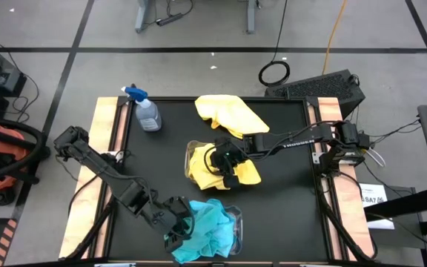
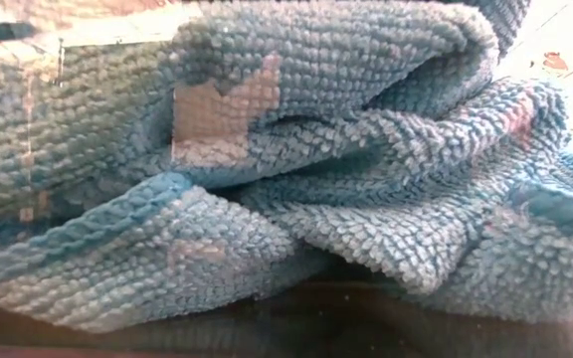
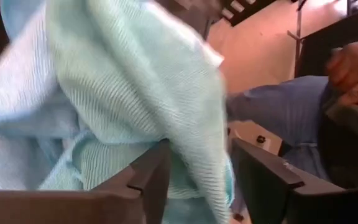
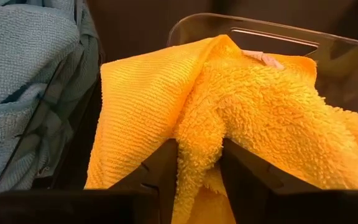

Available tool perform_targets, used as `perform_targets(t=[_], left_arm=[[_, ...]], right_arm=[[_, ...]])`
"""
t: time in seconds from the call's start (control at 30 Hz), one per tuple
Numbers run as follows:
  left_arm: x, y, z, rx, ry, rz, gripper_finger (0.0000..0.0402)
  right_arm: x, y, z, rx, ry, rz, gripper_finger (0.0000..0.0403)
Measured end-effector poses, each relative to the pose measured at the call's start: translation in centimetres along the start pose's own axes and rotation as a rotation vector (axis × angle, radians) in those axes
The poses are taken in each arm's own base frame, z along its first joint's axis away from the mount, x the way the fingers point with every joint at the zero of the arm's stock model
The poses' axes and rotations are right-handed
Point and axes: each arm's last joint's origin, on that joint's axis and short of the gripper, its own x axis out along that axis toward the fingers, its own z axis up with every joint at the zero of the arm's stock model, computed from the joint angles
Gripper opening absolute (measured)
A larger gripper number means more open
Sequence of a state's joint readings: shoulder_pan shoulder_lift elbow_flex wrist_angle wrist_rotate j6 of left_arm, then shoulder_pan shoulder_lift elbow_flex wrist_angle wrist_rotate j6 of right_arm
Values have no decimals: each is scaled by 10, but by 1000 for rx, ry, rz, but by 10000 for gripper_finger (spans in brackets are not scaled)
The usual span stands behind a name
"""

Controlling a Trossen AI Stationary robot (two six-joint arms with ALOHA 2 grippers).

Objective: Sort microfiber towel by color & place in baskets
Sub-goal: Put the blue microfiber cloth into the bottom transparent bin, then put the yellow microfiber cloth into the top transparent bin

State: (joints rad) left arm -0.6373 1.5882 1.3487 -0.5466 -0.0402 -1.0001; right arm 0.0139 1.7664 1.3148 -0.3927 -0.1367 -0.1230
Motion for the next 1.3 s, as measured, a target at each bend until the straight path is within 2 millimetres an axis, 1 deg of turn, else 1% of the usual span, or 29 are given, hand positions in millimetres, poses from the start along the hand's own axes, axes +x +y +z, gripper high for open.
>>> perform_targets(t=[0.17, 0.23, 0.3, 0.53, 0.7, 0.83, 1.03, 1.23, 1.3], left_arm=[[-17, -11, 11, 82, -91, 30, 145], [-19, -11, 12, 115, -93, 39, 137], [-15, -10, 11, 130, -78, 56, 126], [21, -4, 2, 210, 60, 87, 82], [48, 7, 1, 239, 120, 136, 50], [71, 19, 1, 244, 177, 166, 32], [97, 33, 2, 248, 248, 188, 26], [117, 44, 4, 255, 272, 190, 26], [120, 46, 6, 254, 268, 187, 26]], right_arm=[[0, 0, 0, -1, 1, 1, 101], [0, 0, 0, -1, 1, 0, 98], [0, 0, 0, -1, 2, 0, 97], [0, 0, 0, 0, 2, 0, 98], [0, -3, 0, 5, 2, -9, 97], [-1, -7, -1, 14, 5, -16, 98], [-2, -12, -4, 30, 24, -23, 94], [-3, -15, -6, 46, 40, -26, 66], [-3, -15, -6, 48, 41, -26, 54]])
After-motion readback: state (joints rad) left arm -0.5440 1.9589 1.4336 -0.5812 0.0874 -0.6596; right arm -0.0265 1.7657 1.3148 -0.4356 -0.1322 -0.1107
